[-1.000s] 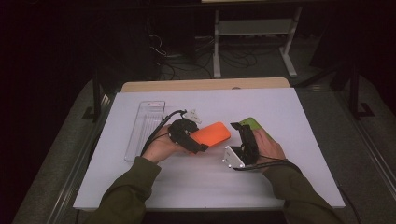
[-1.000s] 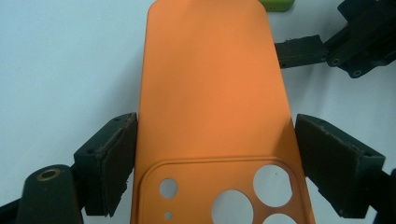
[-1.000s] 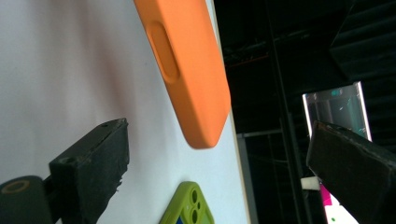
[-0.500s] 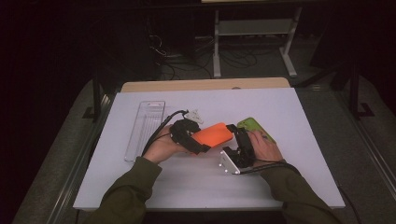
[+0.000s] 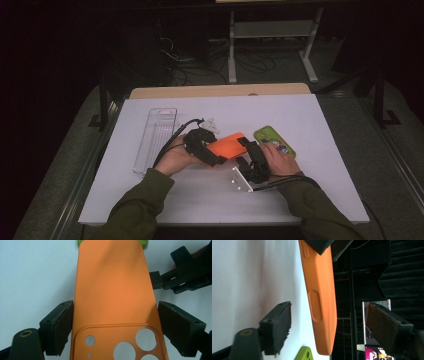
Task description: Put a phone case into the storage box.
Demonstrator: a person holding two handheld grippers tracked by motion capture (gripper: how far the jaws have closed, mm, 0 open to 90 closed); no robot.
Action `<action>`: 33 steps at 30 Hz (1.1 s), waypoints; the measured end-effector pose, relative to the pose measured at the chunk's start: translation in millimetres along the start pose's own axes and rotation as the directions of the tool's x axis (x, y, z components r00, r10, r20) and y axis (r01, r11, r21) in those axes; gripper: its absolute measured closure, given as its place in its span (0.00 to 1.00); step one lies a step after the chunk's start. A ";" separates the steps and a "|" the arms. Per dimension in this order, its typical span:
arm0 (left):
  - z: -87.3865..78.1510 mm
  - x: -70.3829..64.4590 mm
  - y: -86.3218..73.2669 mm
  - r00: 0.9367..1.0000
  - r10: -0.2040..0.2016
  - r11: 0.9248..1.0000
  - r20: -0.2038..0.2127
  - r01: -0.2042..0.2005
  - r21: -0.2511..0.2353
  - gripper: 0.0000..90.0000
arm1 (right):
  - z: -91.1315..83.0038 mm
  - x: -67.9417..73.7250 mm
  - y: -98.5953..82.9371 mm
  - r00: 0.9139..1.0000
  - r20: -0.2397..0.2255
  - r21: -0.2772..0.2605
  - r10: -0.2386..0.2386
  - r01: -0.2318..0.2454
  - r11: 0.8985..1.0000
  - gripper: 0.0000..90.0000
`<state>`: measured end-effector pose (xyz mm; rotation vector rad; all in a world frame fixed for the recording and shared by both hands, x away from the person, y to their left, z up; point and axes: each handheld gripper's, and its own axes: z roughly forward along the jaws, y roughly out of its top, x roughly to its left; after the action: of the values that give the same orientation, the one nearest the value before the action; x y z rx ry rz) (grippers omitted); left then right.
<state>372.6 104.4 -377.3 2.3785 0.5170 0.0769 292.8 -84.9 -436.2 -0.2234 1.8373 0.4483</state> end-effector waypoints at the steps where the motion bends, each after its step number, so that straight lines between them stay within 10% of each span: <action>1: 0.0 -0.2 0.1 1.000 -0.001 1.000 0.002 0.001 -0.001 0.18 | -0.5 0.1 0.6 1.000 -0.001 0.001 -0.004 0.004 1.000 0.26; 33: 2.1 -5.5 2.7 1.000 0.012 1.000 0.018 -0.012 -0.003 0.18 | -3.3 5.3 10.4 0.997 -0.027 0.018 -0.072 0.072 0.997 0.74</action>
<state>368.8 99.2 -376.7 2.3772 0.4935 0.0623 284.4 -76.5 -438.4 -0.2831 1.8526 0.3796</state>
